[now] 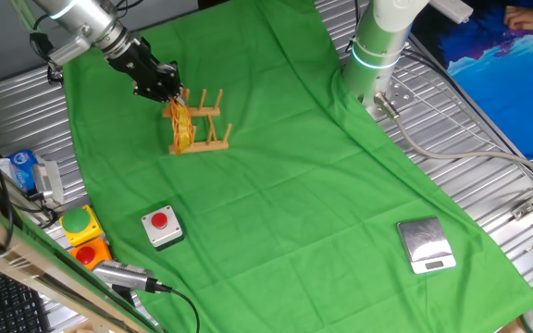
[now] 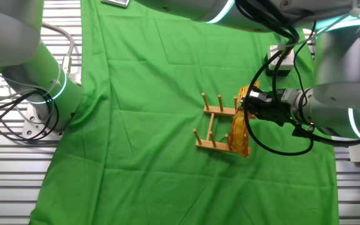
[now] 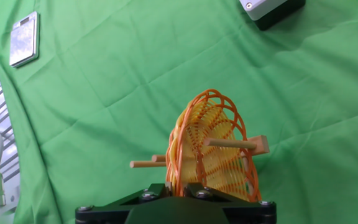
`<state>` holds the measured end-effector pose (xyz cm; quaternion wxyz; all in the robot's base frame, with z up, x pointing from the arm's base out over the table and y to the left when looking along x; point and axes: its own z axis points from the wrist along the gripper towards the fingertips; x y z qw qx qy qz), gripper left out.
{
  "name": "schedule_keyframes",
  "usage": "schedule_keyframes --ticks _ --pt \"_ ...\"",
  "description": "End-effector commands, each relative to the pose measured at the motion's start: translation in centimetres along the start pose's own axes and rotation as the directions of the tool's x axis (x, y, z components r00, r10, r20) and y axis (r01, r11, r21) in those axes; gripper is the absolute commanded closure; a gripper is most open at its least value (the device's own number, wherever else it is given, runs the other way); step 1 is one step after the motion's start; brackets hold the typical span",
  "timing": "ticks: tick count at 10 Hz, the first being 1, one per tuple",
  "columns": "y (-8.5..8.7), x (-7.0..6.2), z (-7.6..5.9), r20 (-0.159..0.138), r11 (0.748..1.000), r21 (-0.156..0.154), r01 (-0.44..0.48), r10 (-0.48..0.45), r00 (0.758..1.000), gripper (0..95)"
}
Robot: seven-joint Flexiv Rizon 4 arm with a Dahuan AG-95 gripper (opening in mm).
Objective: Take the dish off the dish rack
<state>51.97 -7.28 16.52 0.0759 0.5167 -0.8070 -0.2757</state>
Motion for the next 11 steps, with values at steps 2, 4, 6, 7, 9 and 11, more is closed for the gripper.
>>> schedule_keyframes --ticks 2,4,6,7,9,11 --pt "0.16 0.02 0.06 0.003 1.0 -0.003 -0.003 0.003 1.0 95.0" --pt "0.29 -0.01 0.03 0.002 1.0 -0.004 -0.006 0.006 1.0 95.0" --pt "0.36 -0.02 -0.01 0.002 1.0 -0.005 -0.007 0.007 1.0 95.0" --pt "0.42 -0.03 -0.03 0.002 1.0 -0.006 -0.007 0.007 1.0 95.0" --pt "0.61 -0.07 -0.16 0.002 1.0 -0.008 -0.009 0.009 1.0 95.0" --pt "0.73 -0.06 -0.08 0.008 1.0 -0.013 -0.011 0.011 1.0 95.0"
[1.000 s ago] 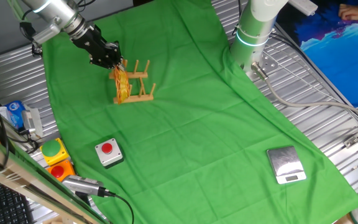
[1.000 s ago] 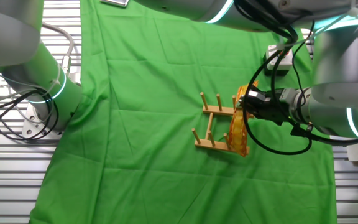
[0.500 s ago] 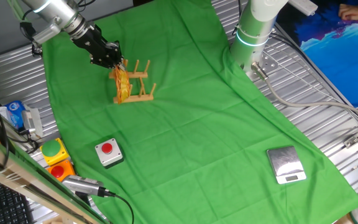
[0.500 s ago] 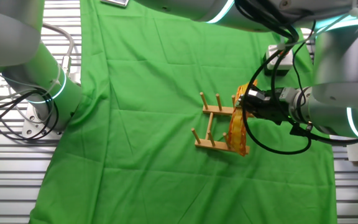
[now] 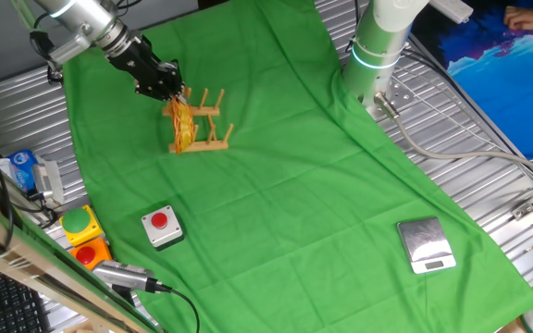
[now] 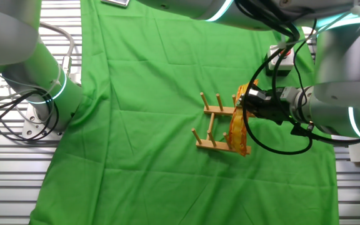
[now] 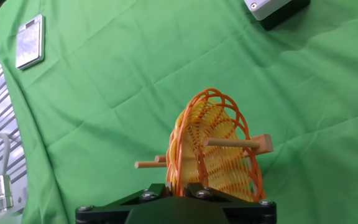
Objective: Take the dish off the dish rack
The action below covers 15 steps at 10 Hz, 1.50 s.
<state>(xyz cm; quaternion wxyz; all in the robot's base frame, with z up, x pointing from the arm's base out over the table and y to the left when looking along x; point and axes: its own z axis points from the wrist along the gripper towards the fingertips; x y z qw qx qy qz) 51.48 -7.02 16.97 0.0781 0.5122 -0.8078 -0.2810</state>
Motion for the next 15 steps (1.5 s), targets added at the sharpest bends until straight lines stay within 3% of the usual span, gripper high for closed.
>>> schedule_keyframes --ticks 1,15 --pt "0.1 0.0 0.0 0.004 1.0 -0.003 -0.003 0.003 1.0 95.0" --pt "1.6 -0.9 0.0 0.015 1.0 -0.019 -0.008 0.009 1.0 95.0"
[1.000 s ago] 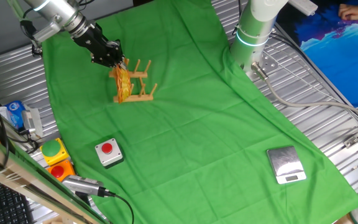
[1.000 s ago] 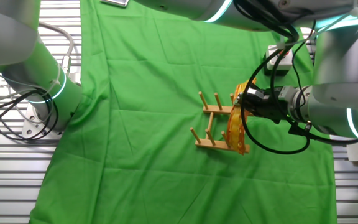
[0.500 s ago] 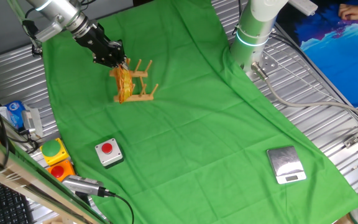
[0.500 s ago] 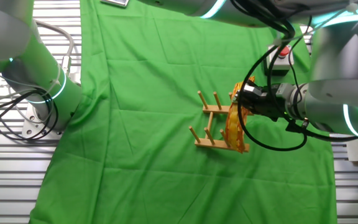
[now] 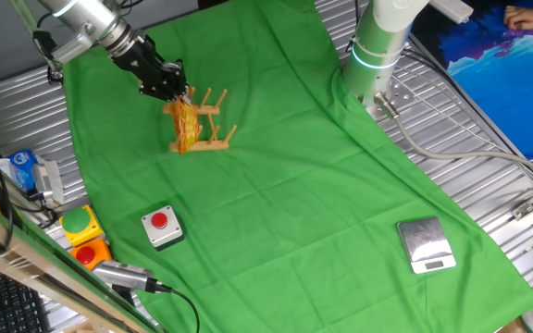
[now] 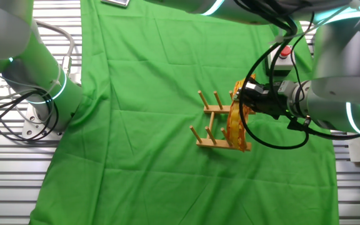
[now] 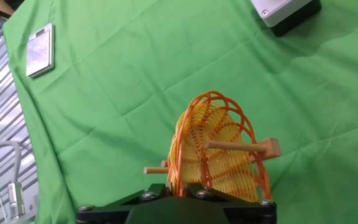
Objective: Take the dish off the dish rack
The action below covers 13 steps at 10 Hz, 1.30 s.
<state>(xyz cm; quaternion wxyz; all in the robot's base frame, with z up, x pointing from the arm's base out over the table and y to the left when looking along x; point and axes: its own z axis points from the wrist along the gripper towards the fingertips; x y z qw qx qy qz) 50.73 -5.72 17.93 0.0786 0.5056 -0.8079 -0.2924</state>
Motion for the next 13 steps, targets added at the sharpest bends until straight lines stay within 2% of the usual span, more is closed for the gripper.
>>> schedule_keyframes --ticks 1,4,8,11,13 --pt "0.1 0.0 0.0 0.001 1.0 0.001 0.003 -0.003 1.0 95.0" --pt "0.2 -0.1 0.1 0.018 1.0 -0.01 0.01 -0.01 1.0 95.0" --pt "0.9 -0.1 0.1 0.016 1.0 -0.022 0.007 -0.007 1.0 95.0" --pt "1.3 0.1 0.5 0.025 0.999 -0.039 0.006 -0.005 1.0 95.0" --pt "1.4 0.0 0.4 0.041 0.998 -0.056 0.002 0.0 0.999 95.0"
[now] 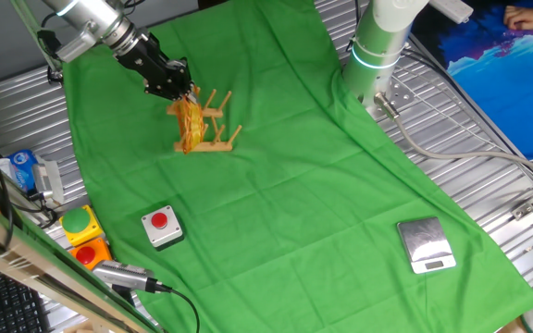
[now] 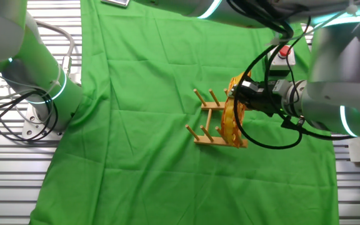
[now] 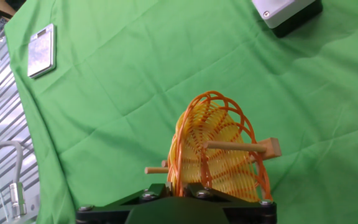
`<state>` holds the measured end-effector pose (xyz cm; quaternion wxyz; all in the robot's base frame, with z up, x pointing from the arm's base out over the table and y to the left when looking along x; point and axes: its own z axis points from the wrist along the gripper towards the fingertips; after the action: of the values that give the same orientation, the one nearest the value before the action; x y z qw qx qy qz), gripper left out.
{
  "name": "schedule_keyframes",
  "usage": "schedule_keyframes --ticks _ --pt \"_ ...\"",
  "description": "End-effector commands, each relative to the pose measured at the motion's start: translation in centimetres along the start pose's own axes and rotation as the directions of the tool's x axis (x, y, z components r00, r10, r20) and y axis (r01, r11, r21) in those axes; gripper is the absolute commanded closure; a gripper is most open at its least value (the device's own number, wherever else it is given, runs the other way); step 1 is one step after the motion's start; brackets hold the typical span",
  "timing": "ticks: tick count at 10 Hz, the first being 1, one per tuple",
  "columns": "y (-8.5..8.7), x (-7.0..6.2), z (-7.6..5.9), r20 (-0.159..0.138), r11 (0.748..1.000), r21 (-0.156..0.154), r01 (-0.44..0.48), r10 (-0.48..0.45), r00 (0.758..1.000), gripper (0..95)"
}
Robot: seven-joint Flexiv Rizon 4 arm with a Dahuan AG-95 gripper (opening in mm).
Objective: Take the dish off the dish rack
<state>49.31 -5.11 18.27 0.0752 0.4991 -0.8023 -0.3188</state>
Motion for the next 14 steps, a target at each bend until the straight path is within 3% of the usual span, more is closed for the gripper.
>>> schedule_keyframes --ticks 1,7,14 --pt "-0.05 -0.11 -0.18 0.007 1.0 -0.018 -0.001 0.001 1.0 95.0" --pt "0.1 -0.28 -0.25 0.006 0.999 -0.033 -0.006 0.006 1.0 95.0" --pt "0.57 -0.64 0.56 -0.007 1.0 -0.019 -0.025 0.025 1.0 95.0"
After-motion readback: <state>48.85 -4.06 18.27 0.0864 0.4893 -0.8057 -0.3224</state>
